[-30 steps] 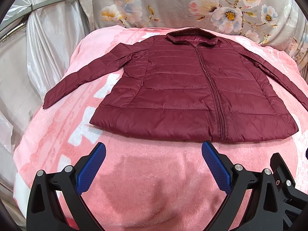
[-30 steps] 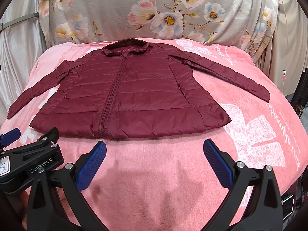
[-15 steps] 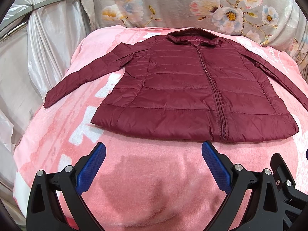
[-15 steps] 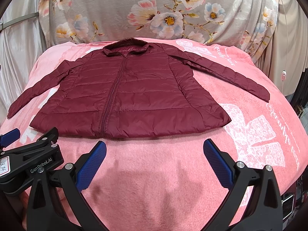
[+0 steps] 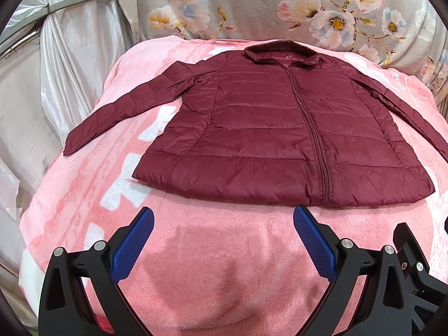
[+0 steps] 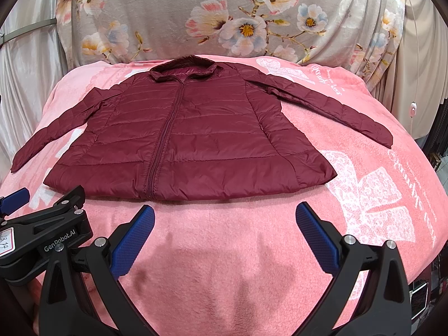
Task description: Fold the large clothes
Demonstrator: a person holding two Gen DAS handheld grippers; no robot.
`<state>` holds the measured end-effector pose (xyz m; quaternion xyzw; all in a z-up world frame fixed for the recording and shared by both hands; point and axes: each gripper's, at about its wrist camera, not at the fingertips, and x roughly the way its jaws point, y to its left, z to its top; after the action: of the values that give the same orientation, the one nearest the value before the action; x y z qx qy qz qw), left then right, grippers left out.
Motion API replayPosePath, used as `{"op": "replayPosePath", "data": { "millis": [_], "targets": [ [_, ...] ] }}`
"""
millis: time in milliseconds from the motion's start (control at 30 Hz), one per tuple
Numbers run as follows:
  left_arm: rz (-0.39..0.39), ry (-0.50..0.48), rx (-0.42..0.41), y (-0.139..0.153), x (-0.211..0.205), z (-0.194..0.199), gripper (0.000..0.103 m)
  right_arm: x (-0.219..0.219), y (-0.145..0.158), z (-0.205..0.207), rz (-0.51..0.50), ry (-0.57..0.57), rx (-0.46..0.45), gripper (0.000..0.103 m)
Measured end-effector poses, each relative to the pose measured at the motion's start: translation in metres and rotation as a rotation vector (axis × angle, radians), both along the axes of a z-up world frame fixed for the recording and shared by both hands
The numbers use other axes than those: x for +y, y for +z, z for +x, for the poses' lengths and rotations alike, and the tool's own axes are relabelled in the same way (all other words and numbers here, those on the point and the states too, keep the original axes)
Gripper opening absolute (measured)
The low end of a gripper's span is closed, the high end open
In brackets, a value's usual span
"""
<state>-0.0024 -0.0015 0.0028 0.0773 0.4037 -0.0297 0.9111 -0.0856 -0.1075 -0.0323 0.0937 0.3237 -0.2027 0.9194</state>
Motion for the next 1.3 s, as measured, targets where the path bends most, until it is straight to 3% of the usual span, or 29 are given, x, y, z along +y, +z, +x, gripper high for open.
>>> {"op": "replayPosePath", "data": {
  "millis": [1300],
  "targets": [
    [-0.006, 0.001, 0.014, -0.006, 0.014, -0.006, 0.096, 0.001, -0.004, 0.004, 0.005, -0.001, -0.001, 0.098]
  ]
}}
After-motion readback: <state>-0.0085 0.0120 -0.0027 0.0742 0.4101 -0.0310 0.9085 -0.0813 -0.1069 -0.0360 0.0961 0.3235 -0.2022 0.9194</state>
